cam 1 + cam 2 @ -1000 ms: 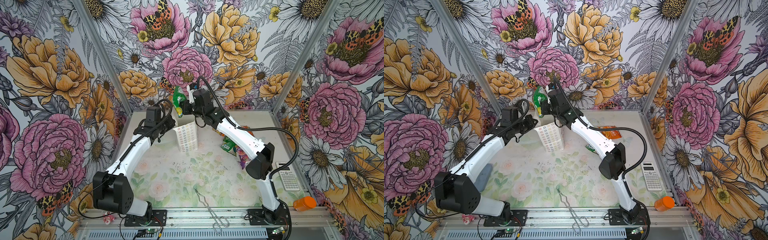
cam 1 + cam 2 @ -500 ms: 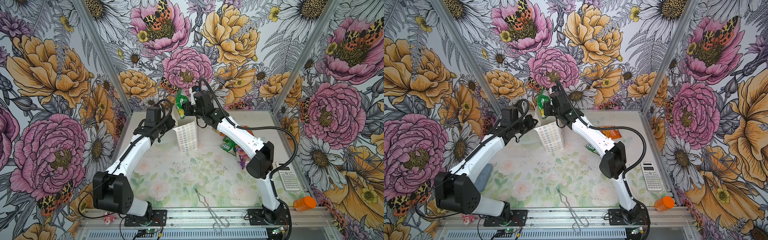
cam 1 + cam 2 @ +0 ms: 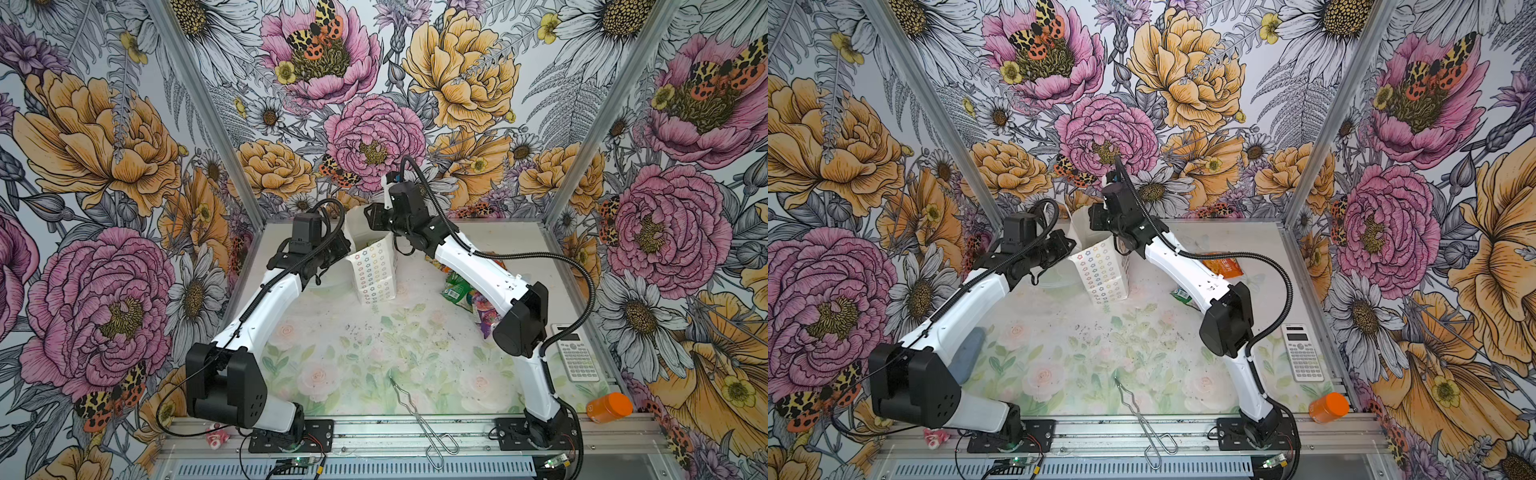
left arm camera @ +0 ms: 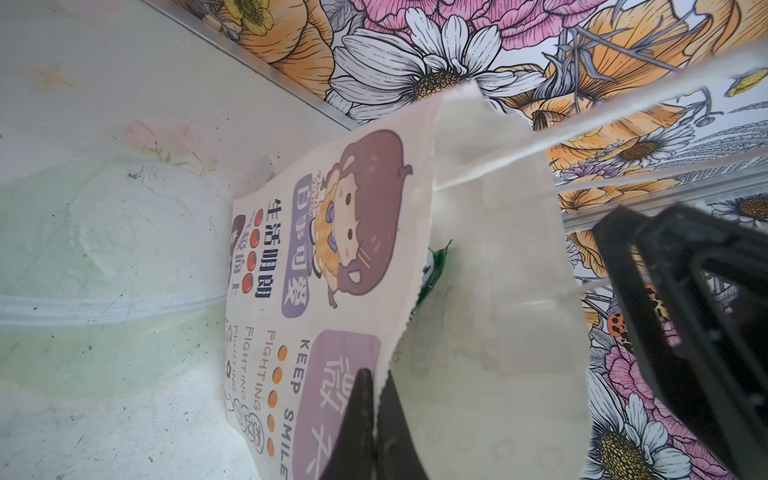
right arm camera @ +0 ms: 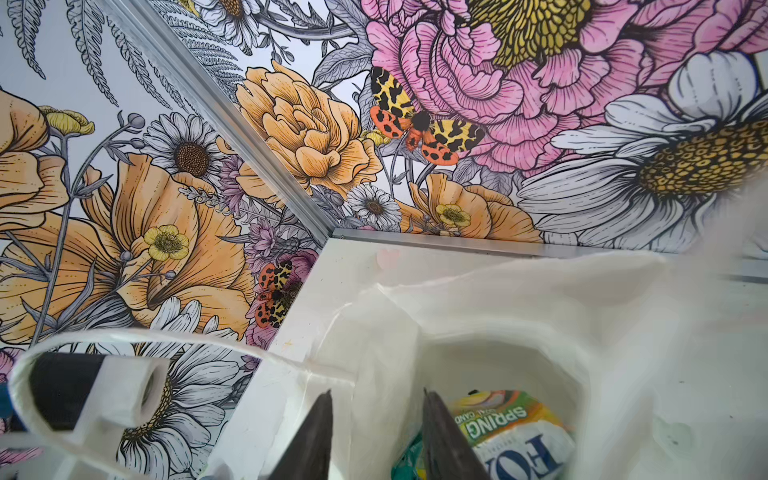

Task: Place the snacks into the paper bag
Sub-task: 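Lower the green FOX'S packet into the paper bag with the right gripper, then open the right gripper to release the green packet inside the bag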

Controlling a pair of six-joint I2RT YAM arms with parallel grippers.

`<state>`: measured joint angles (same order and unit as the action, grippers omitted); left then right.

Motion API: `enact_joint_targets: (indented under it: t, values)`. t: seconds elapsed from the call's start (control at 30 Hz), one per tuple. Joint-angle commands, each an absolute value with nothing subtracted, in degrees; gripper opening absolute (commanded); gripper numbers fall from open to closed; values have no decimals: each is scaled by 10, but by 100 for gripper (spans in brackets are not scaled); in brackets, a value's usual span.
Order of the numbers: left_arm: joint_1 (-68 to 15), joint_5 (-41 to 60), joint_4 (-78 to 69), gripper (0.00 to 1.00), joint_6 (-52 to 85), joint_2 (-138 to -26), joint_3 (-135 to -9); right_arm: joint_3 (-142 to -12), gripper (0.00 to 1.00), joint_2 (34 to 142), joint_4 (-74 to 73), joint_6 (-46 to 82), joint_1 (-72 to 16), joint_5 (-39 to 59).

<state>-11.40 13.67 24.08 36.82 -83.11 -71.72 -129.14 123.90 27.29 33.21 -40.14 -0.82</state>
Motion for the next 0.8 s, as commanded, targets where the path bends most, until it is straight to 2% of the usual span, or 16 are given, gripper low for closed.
enact_joint_targets:
  t: [0.0,0.43,0.77]
  values:
    - [-115,149,229,0,373,-831,-722,-1291,40,1220,257,325,-397,0]
    - [-114,149,229,0,372,-838,-727,-1282,44,1203,258,272,-396,47]
    - [-113,149,229,0,372,-837,-729,-1229,47,1151,258,212,-396,63]
